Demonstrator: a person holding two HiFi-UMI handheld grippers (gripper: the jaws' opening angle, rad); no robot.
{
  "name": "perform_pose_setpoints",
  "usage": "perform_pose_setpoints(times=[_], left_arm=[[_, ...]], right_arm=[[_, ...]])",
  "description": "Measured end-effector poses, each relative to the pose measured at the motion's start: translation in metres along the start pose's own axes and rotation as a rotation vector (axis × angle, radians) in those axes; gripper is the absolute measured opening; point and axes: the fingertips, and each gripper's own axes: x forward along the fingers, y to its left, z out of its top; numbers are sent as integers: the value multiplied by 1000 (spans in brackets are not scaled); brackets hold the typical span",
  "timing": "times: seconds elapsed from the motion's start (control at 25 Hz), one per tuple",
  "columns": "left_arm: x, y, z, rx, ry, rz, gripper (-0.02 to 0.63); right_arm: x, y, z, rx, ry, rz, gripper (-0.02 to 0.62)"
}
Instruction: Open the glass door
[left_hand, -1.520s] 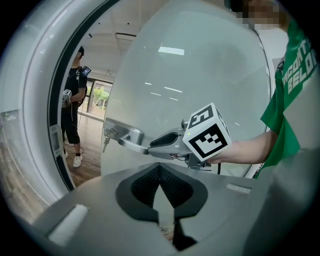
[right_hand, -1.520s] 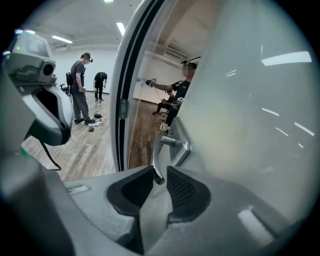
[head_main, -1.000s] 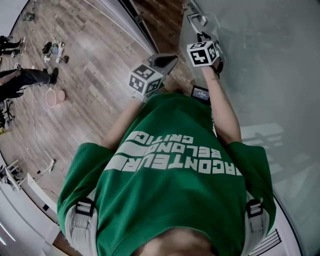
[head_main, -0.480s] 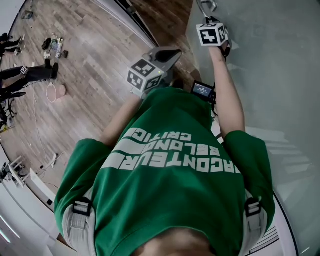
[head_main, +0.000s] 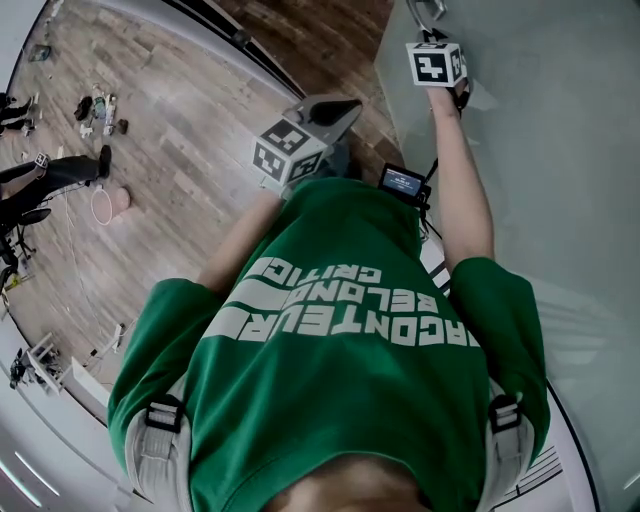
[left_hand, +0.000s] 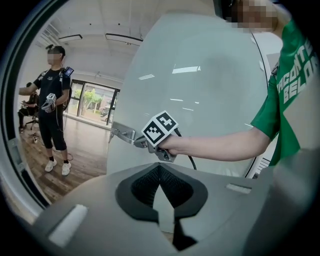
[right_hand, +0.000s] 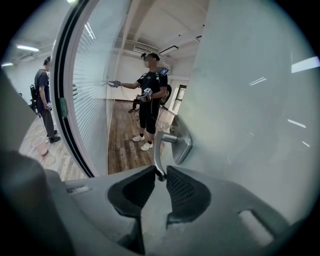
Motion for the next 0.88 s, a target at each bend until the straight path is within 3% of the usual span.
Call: perform_pose_setpoints(times=[0.88], left_arm=[[77,60,74,23,-27,-194,11]], right_arm=[[-1,-118,-34,96,106,-162,61]])
